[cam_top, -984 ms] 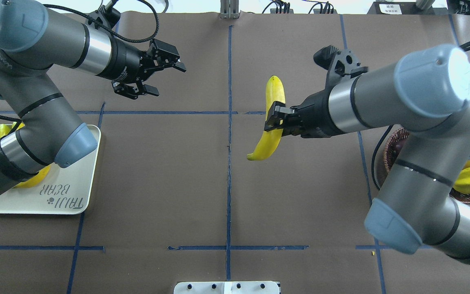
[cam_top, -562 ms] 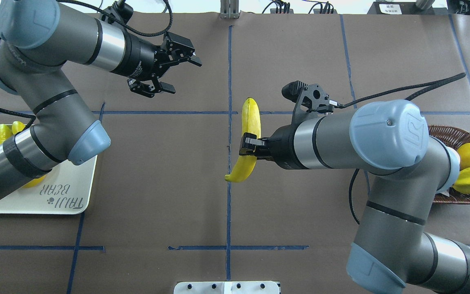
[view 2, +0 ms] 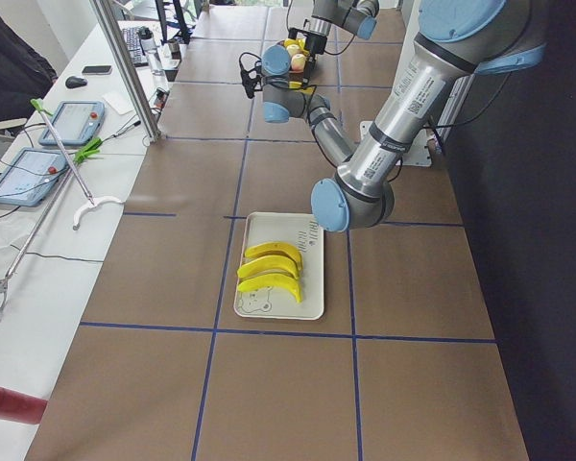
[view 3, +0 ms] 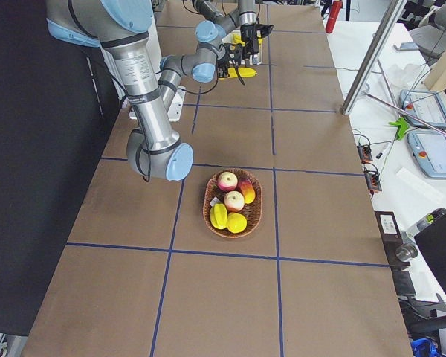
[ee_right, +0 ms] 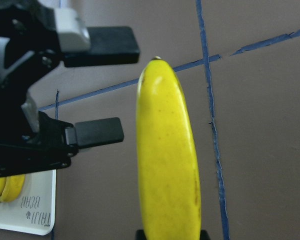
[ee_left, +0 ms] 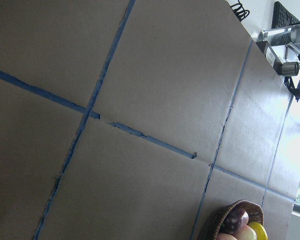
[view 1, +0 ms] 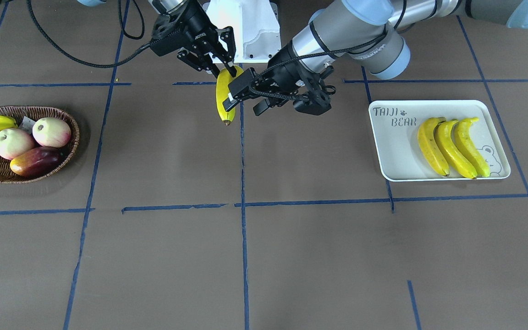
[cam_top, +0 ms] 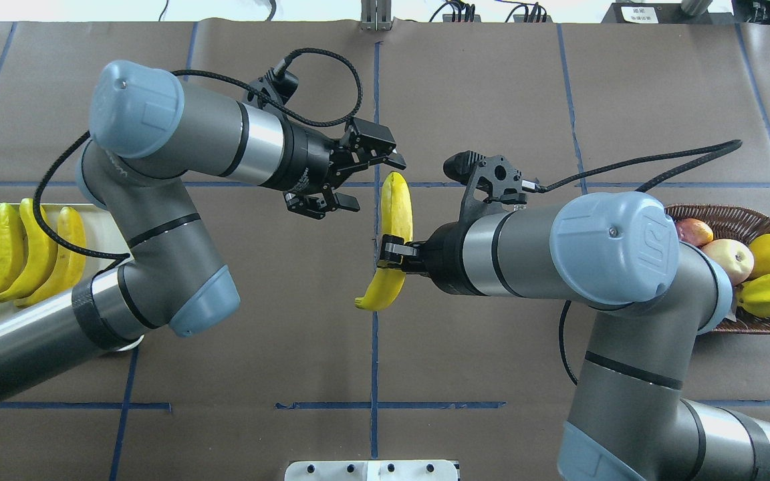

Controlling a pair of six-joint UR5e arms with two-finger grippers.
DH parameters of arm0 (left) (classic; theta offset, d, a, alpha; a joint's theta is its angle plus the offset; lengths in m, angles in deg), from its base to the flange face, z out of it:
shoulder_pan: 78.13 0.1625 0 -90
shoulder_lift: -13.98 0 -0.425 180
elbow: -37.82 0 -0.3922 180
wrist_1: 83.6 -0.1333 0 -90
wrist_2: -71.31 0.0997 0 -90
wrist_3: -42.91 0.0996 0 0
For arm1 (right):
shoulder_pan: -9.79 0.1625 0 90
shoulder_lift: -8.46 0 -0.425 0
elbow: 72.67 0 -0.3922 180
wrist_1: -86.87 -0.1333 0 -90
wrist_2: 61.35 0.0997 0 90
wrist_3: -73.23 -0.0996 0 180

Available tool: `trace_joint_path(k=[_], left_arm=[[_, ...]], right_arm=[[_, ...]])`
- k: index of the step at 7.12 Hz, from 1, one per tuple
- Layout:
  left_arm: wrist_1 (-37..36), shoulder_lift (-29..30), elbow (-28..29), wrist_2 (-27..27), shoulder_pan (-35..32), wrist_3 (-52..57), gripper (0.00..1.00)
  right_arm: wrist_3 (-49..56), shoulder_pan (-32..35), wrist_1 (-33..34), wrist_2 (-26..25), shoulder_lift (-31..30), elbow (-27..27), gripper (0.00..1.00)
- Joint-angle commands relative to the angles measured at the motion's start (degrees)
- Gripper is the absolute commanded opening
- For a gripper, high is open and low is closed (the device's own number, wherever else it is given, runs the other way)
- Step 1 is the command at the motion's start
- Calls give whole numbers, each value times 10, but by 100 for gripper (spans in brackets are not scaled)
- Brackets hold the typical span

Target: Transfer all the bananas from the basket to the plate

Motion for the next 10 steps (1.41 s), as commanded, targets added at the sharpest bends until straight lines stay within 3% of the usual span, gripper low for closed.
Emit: trace_joint_path(k=[1,2,3,4,5,6,10], left_arm=[[9,3,2,24,24,-4,97],[9,3,2,24,27,-4,87],[9,2,2,24,27,-4,25],[9,-1,2,24,29,2,3],[9,-2,2,24,29,2,0],[10,-3,2,23,28,2,0],[0,-22,6,26,-4,24,0]], right_arm=[[0,0,0,0,1,2,3],[-2,0,0,0,0,7,3],[-1,0,1,0,0,7,3],[-1,0,1,0,0,7,3],[-3,0,1,0,0,7,38],[-2,0,1,0,0,6,99],[2,13,2,6,-6,44,100]])
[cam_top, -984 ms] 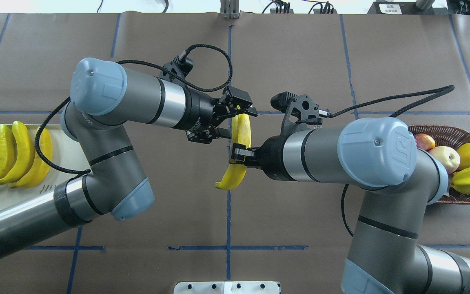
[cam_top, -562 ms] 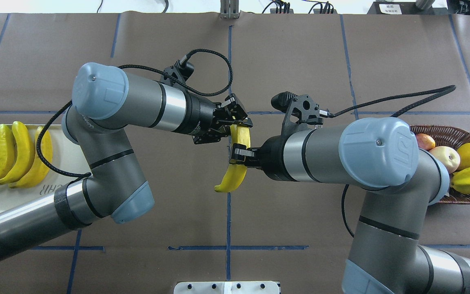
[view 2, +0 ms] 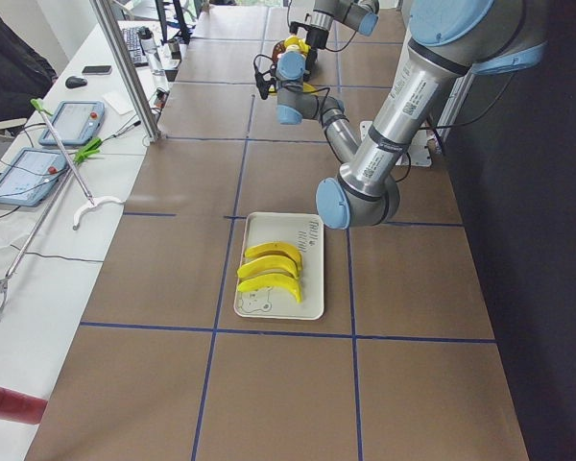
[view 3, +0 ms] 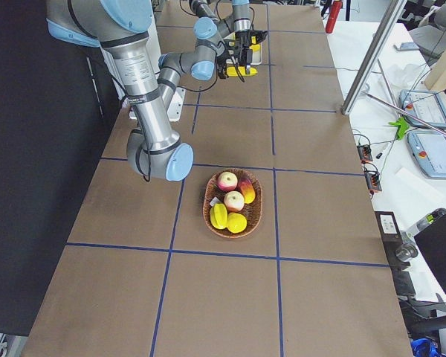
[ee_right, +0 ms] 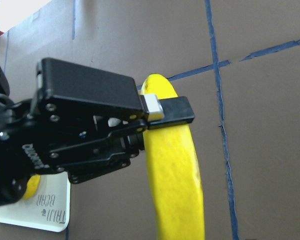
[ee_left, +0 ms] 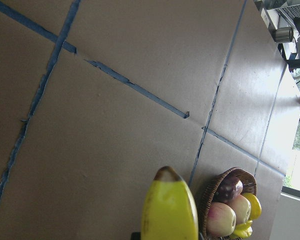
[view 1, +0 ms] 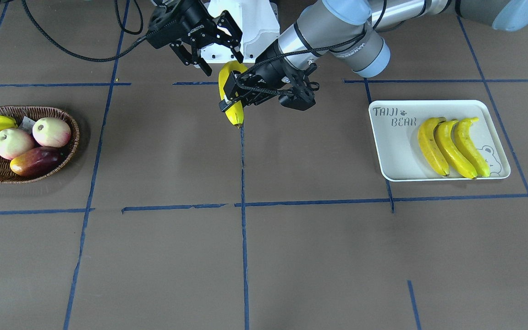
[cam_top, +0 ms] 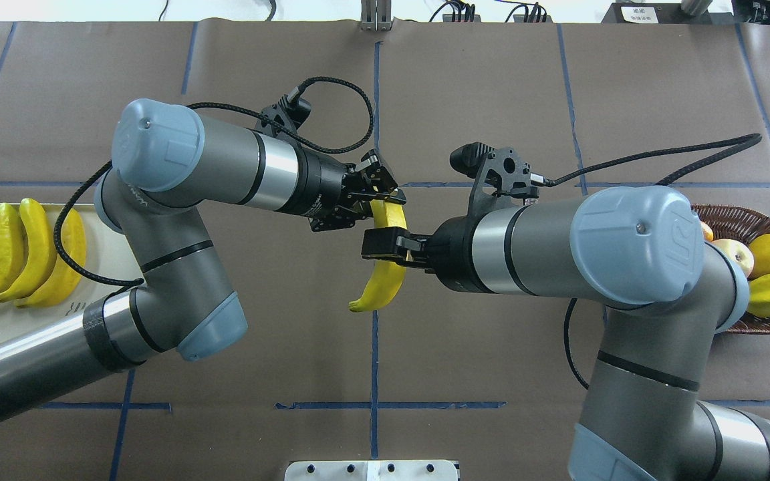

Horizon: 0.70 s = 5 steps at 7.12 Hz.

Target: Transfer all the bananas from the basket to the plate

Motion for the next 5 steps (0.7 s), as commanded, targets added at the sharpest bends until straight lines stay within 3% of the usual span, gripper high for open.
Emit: trace_joint_path(k=[1,3,5], left_arm=[[-9,-35,8,0,-42,39,0],[-21,-100,-2,-5,-78,83,0],[-20,-226,-22,2,-121,180,0]], right_arm=[[0,6,2,5,-15,41,100],[0,9,9,17,-91,103,100],[13,62,10,19,-162,102,100]])
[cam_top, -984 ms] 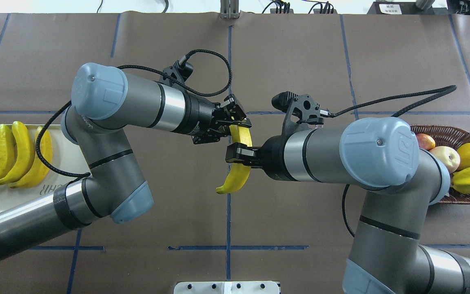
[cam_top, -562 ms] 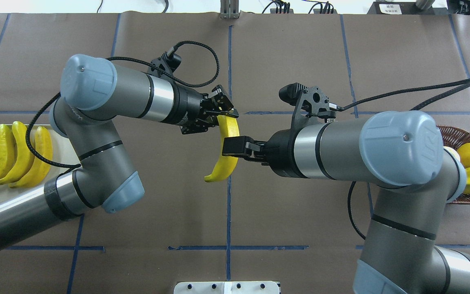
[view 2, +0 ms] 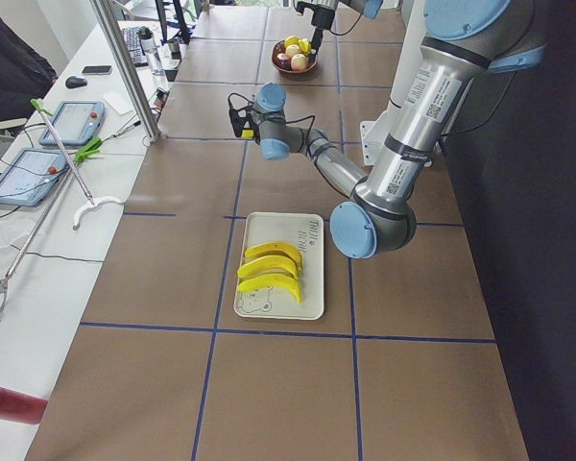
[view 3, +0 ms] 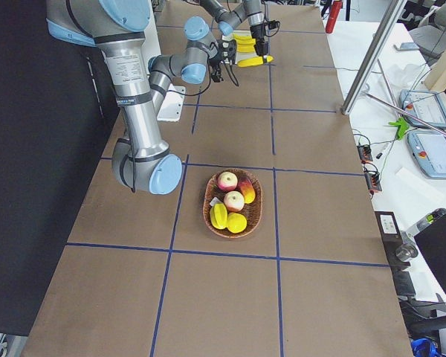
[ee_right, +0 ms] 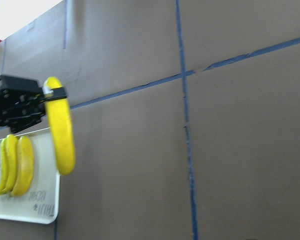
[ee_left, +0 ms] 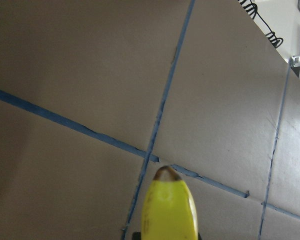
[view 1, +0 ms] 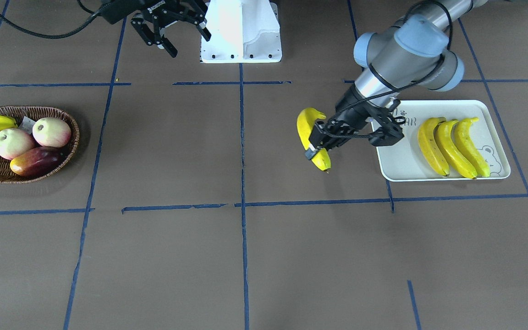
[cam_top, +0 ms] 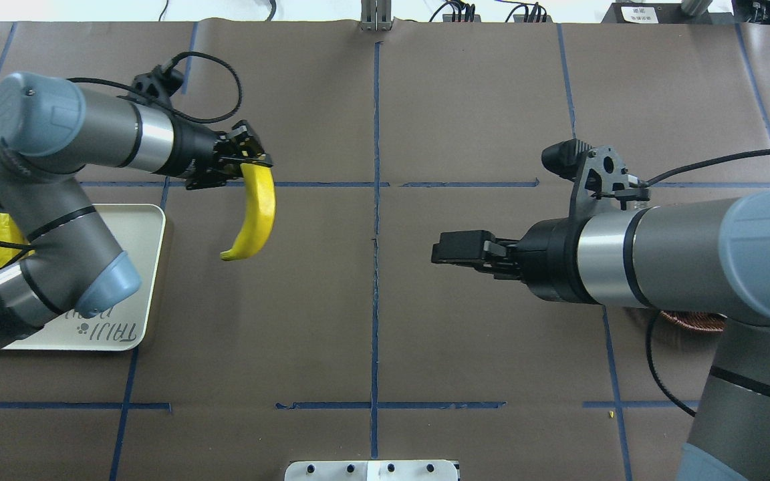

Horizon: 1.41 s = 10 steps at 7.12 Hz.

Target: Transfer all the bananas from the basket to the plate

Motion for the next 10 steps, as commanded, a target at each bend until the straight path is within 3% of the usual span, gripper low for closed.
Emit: trace_joint_path(k=[1,2,4,7,8,9,10], left_arm=[[0,-132,-19,15,-37,121,0],[0,-176,-21,31,-37,147,0],[1,-212,-24,77,-26,148,0],[0,-215,-30,81,-9,148,1],[1,-215,-31,80,-8,148,37],[1,-216,-32,85,2,148,99],[1,-216,-33,85,3,148,100]], right_arm=[[58,53,5,2,-60,-8,100],[99,76,20,5,-68,-18,100],[122,132,21,74,-68,-42,100],[122,143,21,83,-67,-43,100],[122,147,21,87,-67,-43,100],[122,148,21,88,-68,-43,100],[122,152,22,89,-68,-43,100]])
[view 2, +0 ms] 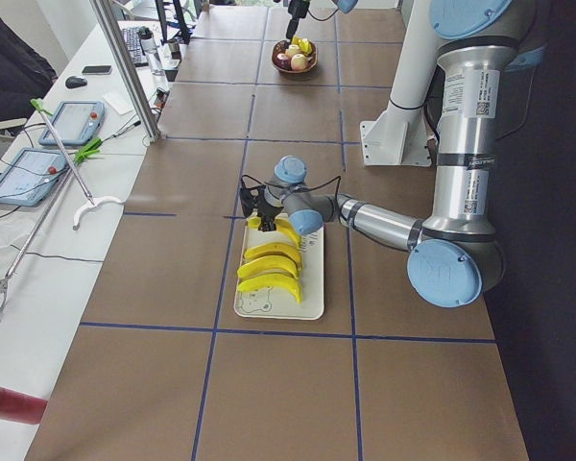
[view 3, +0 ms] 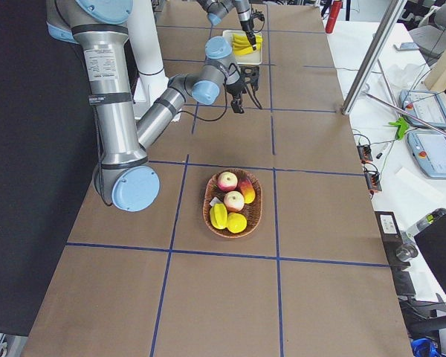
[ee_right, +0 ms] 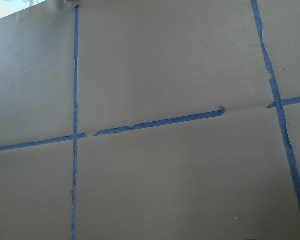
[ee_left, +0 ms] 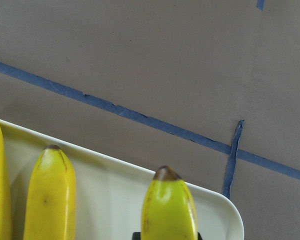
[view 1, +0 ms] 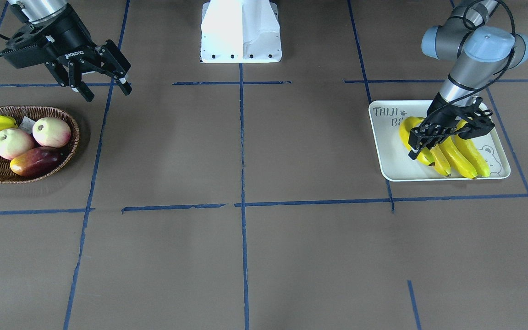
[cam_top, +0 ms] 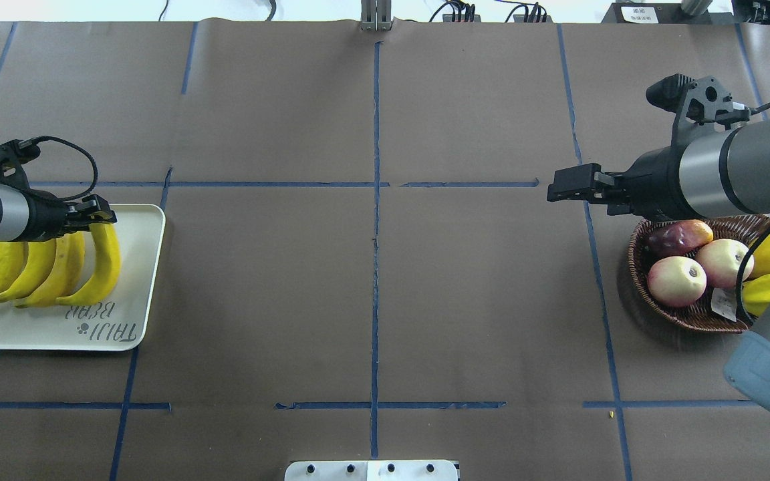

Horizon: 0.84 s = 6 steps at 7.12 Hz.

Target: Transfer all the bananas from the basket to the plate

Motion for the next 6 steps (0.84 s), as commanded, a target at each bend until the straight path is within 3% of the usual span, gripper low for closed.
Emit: trace_joint_path(k=[1,2,4,5,6], left_arm=[[0,0,-1,2,5,0,100],[3,0,-1,2,5,0,100],[0,2,-32,-18,2,15,100],[-25,1,-52,-92,-34,58,100],[-96,7,-68,-145,-100,133,100]], right_arm=[[15,27,2,26,0,-11,100],[46,74,2,87,-1,-36,100],[193,161,3,142,-24,-91,100],[281,209,3,174,-42,-125,100],[374,257,2,206,-53,-165,100]])
